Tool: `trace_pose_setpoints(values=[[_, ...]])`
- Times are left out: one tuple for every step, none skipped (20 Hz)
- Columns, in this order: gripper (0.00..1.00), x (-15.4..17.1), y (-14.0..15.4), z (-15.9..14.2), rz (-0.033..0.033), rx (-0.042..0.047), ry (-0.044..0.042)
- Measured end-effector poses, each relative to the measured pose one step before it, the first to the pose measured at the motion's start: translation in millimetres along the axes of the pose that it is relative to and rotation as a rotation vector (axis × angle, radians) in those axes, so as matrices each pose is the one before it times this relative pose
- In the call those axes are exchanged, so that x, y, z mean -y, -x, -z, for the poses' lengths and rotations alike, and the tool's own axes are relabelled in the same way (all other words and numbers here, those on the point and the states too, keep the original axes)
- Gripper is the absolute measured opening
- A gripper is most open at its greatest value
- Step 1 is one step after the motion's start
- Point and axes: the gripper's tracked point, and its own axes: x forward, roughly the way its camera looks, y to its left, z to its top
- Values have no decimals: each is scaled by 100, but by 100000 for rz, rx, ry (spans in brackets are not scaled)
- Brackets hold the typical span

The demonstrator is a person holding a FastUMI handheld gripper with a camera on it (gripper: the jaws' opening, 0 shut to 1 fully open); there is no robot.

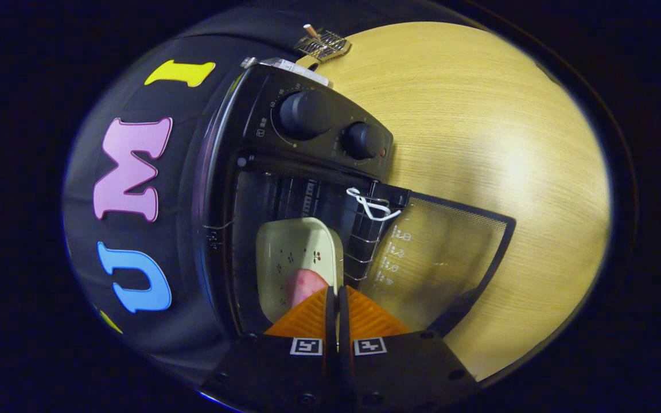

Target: Open the toaster oven, put the food inside, and close the toaster oven door.

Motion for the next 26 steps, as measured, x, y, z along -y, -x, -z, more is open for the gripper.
trace_pose_setpoints(values=[[6,-361,-464,245,117,578,-1690],[6,-212,-394,144,244,387,-714],[6,-48,-295,130,577,406,-250],[6,0,-247,175,549,189,-320],[6,109,-227,-13,913,531,-663],[6,168,-187,142,1054,870,-1005],[6,292,-210,-86,1166,627,-1004],[6,201,-19,-55,884,853,-1157],[6,92,-101,-31,-215,268,-1300],[6,-189,-148,-32,-1495,295,-1616],[9,-21,-167,187,-490,-1266,-1171],[11,-10,12,106,-946,-350,-1462],[12,-171,-157,136,-1204,-738,-1396],[15,-125,64,280,-1240,-1468,-1137],[22,-181,141,396,-1722,-2164,-968],[34,-110,147,316,-1430,-2380,-165],[46,167,308,270,-557,-1460,975],[59,225,321,-81,-705,-581,1801],[72,206,419,-203,-312,-646,2100],[78,84,362,-124,-942,-456,2598],[91,310,443,-145,-22,-1292,3063],[98,149,268,-6,-269,-1608,2535],[99,168,577,247,-339,-2128,2133],[99,55,599,93,-591,-1565,2129],[99,85,729,-87,-448,-1116,3220],[99,254,726,125,316,-1367,4853]])
